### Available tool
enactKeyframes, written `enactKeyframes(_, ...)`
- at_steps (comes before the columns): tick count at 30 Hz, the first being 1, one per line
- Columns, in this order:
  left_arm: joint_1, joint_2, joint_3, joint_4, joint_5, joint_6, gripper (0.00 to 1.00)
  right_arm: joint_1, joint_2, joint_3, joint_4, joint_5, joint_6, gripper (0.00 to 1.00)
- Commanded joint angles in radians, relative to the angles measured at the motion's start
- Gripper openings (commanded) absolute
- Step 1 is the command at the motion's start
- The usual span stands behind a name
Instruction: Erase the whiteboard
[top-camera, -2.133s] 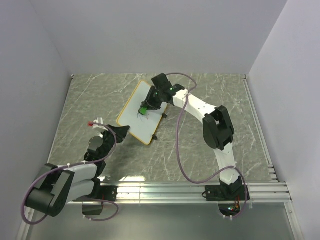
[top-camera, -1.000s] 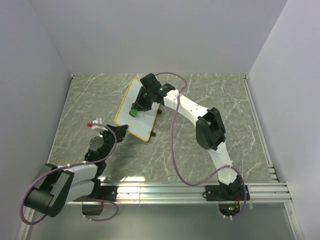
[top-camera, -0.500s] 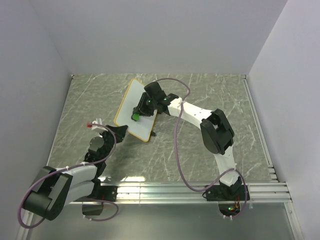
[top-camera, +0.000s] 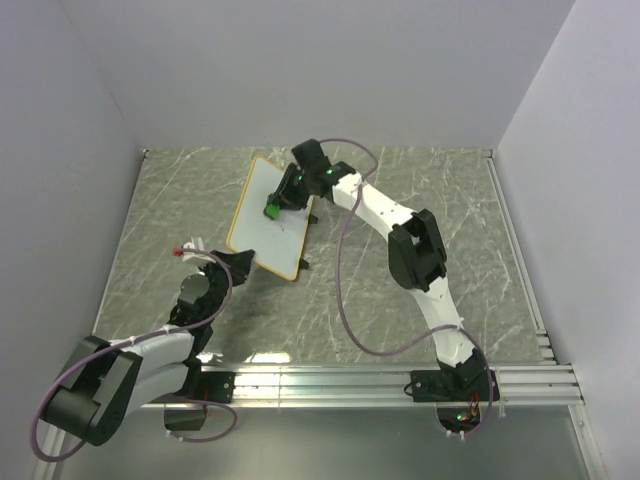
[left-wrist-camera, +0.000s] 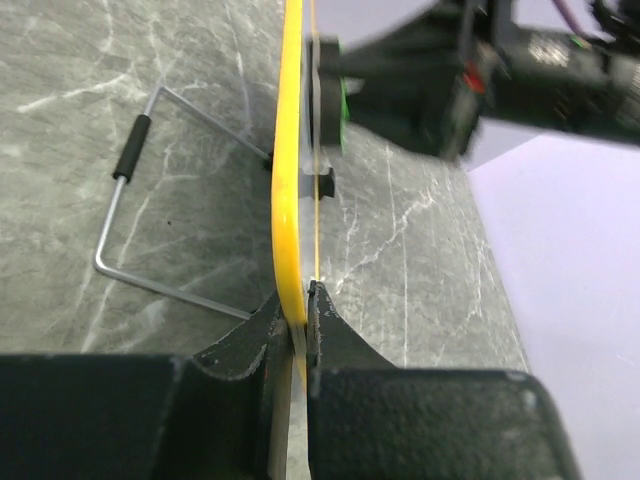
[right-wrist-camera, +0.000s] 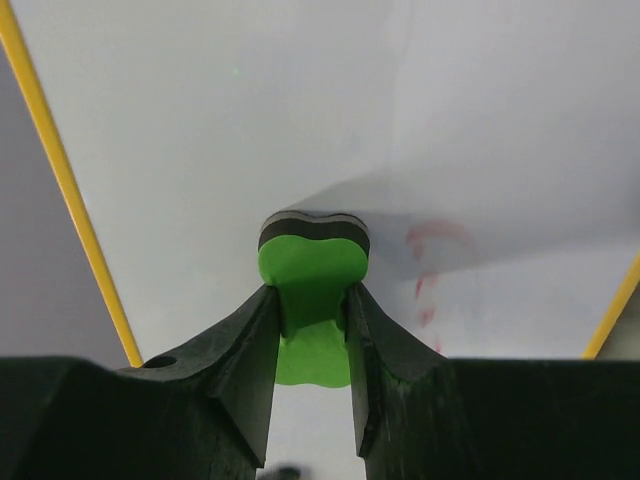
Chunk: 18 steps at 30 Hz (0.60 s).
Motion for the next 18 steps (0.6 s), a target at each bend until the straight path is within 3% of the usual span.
enactKeyframes(1,-0.047,-0.038,-0.075,-0.047,0.112,0.065,0.01,-0.081,0.162,0.115,0.018,0.081,0.044,0.0)
enactKeyframes(6,-0.075,-0.082,-0.074,-0.101,0.097,0.069,0.01,-0.124,0.211,0.147,0.096,0.055,0.129,0.0)
enactKeyframes(11,-0.087,-0.053,-0.074,-0.086,0.098,0.077,0.01,-0.078,0.219,0.15,0.107,0.01,0.12,0.0)
enactKeyframes(18,-0.089,0.011,-0.08,-0.04,0.098,0.077,0.0,0.018,0.052,-0.173,0.22,-0.037,0.127,0.0)
